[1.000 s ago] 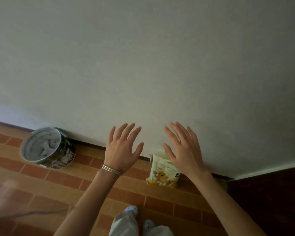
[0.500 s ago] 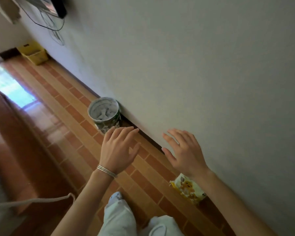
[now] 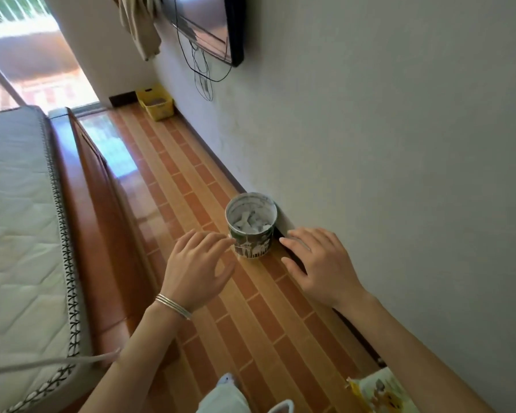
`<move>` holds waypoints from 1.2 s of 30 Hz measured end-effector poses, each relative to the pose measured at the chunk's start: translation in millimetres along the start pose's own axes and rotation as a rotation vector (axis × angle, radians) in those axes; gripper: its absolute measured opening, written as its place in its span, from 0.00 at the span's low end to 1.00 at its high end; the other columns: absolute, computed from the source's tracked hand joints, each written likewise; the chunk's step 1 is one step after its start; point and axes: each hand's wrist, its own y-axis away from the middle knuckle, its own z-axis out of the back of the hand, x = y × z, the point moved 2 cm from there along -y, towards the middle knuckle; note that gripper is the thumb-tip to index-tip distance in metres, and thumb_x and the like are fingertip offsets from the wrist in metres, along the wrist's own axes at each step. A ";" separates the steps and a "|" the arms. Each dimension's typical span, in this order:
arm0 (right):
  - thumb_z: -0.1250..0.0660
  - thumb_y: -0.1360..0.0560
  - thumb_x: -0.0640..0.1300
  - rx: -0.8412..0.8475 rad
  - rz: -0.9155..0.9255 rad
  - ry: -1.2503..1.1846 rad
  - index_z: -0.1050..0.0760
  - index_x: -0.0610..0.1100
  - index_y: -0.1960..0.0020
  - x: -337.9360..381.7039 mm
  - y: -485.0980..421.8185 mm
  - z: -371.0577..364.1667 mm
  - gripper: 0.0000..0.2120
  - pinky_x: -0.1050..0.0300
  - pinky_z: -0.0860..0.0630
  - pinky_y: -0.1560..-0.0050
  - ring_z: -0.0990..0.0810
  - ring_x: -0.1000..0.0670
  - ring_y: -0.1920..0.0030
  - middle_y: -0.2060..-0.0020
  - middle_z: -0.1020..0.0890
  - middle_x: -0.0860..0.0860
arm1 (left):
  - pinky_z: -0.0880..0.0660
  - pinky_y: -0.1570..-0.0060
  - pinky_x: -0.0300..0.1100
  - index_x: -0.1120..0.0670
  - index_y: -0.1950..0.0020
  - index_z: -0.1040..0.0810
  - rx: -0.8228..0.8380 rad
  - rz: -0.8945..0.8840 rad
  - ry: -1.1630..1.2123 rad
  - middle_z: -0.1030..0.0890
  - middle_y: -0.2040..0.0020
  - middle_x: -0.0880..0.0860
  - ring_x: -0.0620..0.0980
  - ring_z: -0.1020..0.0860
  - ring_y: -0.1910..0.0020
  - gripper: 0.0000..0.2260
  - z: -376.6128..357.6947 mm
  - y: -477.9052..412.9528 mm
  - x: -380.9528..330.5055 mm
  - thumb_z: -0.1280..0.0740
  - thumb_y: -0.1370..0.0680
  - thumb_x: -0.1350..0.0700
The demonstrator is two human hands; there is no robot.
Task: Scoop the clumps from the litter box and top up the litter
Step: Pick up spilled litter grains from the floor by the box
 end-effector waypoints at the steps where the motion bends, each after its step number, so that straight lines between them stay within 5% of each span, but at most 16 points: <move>1: 0.42 0.25 0.54 -0.009 0.005 -0.005 0.22 0.47 0.42 8.1 -15.4 -3.9 0.18 0.53 0.33 0.39 0.25 0.49 0.42 0.44 0.20 0.50 | 0.29 0.41 0.50 0.48 0.43 0.21 -0.008 0.003 -0.004 0.19 0.47 0.46 0.49 0.22 0.46 0.18 3.1 -4.0 15.8 0.41 0.25 0.43; 11: 0.45 0.24 0.54 -0.004 0.040 -0.030 0.27 0.47 0.36 64.6 -128.9 -52.8 0.21 0.44 0.31 0.37 0.28 0.46 0.36 0.37 0.25 0.47 | 0.30 0.38 0.54 0.47 0.39 0.23 -0.057 0.079 0.022 0.24 0.38 0.48 0.51 0.25 0.40 0.18 16.6 -29.3 132.8 0.42 0.25 0.44; 21: 0.42 0.25 0.53 0.092 0.098 -0.046 0.29 0.49 0.34 60.4 -194.8 -119.1 0.21 0.47 0.31 0.36 0.30 0.51 0.35 0.37 0.25 0.51 | 0.32 0.37 0.52 0.45 0.37 0.25 0.050 0.189 0.025 0.23 0.38 0.47 0.50 0.25 0.39 0.20 -25.3 -60.2 196.7 0.44 0.25 0.42; 36: 0.45 0.24 0.53 0.002 0.209 -0.093 0.27 0.47 0.37 4.7 -441.3 -156.5 0.20 0.47 0.31 0.38 0.26 0.51 0.39 0.41 0.22 0.51 | 0.30 0.40 0.50 0.47 0.40 0.23 -0.066 0.314 -0.034 0.20 0.44 0.47 0.50 0.23 0.43 0.20 -28.8 -250.3 323.6 0.45 0.26 0.43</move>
